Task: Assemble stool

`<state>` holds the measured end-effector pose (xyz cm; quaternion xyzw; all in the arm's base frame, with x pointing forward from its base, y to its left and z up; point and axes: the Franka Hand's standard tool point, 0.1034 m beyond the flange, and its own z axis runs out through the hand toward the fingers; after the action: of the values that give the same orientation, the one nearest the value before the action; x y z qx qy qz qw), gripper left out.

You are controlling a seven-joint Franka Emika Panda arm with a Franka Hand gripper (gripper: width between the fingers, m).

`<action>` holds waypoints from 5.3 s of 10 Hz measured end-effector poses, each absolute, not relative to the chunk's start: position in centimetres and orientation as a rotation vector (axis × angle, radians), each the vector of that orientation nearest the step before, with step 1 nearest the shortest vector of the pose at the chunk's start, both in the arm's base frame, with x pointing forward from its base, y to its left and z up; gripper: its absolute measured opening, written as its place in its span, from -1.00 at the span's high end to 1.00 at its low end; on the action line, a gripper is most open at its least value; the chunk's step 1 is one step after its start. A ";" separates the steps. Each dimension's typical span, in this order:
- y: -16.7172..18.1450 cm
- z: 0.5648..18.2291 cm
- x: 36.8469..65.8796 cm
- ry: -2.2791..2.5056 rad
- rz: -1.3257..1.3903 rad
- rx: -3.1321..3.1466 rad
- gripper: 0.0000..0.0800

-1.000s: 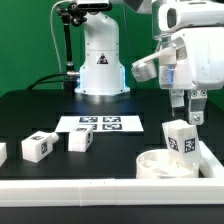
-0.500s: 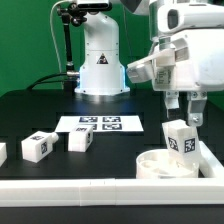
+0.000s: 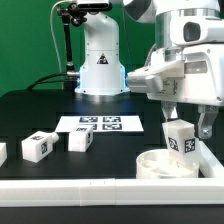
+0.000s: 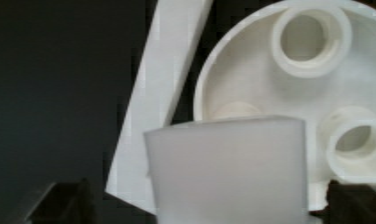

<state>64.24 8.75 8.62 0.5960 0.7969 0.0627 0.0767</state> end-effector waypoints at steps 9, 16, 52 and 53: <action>8.6 8.6 64.2 2.285 0.200 1.927 0.10; 9.4 8.4 64.1 1.571 0.282 2.611 0.10; 11.2 7.1 63.4 -2.189 0.054 2.699 -0.46; 11.3 7.6 63.4 -2.134 0.046 2.741 -0.46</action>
Offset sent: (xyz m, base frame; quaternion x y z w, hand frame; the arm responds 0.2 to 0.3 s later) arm 0.0000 0.0000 0.0000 0.0000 0.0000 0.0000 1.0000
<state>63.38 11.31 7.57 -0.7780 0.6059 -0.0130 0.1655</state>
